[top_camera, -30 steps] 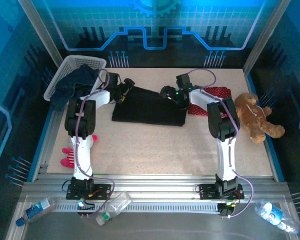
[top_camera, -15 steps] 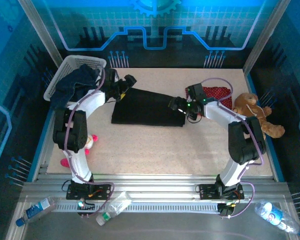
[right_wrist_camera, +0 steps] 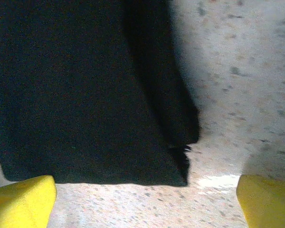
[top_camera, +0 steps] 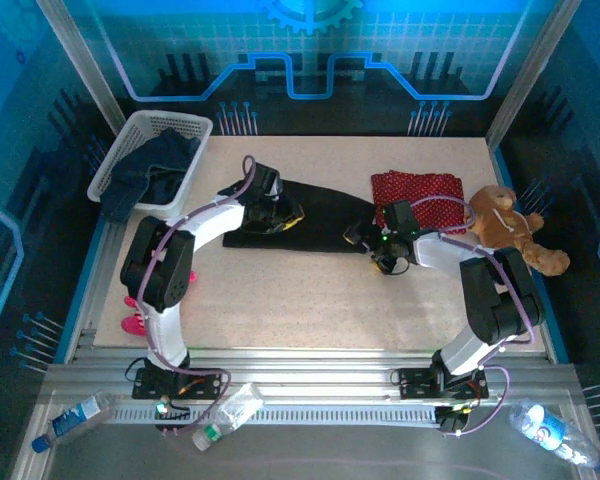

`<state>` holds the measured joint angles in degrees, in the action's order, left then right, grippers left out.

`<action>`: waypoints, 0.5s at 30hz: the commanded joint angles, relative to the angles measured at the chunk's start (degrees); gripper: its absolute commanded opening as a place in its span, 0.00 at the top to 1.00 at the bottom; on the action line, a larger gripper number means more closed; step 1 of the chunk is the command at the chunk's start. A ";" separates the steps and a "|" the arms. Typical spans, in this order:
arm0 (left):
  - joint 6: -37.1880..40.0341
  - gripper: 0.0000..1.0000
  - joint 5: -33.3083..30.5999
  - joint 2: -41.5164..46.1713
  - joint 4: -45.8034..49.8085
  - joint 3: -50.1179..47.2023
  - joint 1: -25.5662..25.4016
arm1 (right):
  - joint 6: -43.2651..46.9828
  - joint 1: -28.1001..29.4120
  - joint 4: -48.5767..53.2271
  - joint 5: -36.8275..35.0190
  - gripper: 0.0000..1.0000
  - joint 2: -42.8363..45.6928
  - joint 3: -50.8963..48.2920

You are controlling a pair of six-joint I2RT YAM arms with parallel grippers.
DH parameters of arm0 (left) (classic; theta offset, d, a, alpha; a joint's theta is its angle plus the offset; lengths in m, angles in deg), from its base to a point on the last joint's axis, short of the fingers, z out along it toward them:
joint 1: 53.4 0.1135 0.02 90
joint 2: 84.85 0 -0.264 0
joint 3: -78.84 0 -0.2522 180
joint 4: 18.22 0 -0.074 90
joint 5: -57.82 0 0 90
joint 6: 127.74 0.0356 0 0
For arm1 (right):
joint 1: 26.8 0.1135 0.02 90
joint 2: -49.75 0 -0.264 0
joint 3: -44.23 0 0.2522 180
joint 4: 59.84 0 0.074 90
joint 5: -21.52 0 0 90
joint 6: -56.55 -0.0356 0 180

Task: Fold and stack the skirts

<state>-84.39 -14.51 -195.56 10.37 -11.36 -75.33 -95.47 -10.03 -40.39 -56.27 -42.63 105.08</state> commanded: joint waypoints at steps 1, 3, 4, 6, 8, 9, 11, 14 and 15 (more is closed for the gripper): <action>0.30 0.82 1.41 -3.00 4.21 1.92 -0.89 | -4.38 0.27 -7.52 2.00 0.04 -1.09 -1.44; 0.41 0.84 1.06 -4.01 4.89 2.47 -1.24 | -5.65 0.28 -10.16 2.62 0.06 -2.27 -1.31; 0.37 0.85 0.96 -4.51 5.03 2.33 -1.41 | -6.25 0.38 -10.72 2.44 0.06 -2.83 -1.13; 0.14 0.86 1.26 -5.39 5.27 2.05 -1.57 | -7.20 0.87 -10.53 1.50 0.06 -3.57 -0.64; -0.01 0.86 1.66 -5.99 5.25 1.38 -1.87 | -8.06 1.36 -10.19 0.20 0.06 -3.92 -0.61; -0.03 0.86 1.67 -6.09 5.31 0.68 -2.02 | -8.31 1.51 -10.17 -0.14 0.06 -4.08 -0.64; -0.02 0.86 1.54 -5.83 5.21 -0.72 -2.06 | -8.79 1.50 -10.34 0.00 0.06 -4.58 -0.64; 0.37 0.86 0.96 -5.39 5.26 -1.96 -2.01 | -9.35 1.86 -11.70 -0.38 0.06 -5.21 -1.20; 0.42 0.85 0.88 -5.37 5.22 -2.11 -2.04 | -9.54 1.94 -12.34 -0.32 0.07 -5.55 -1.26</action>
<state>-84.28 -14.29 -201.01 13.74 -12.35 -77.10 -103.34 -9.09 -49.57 -55.53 -46.61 104.58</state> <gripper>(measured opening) 0.144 0.937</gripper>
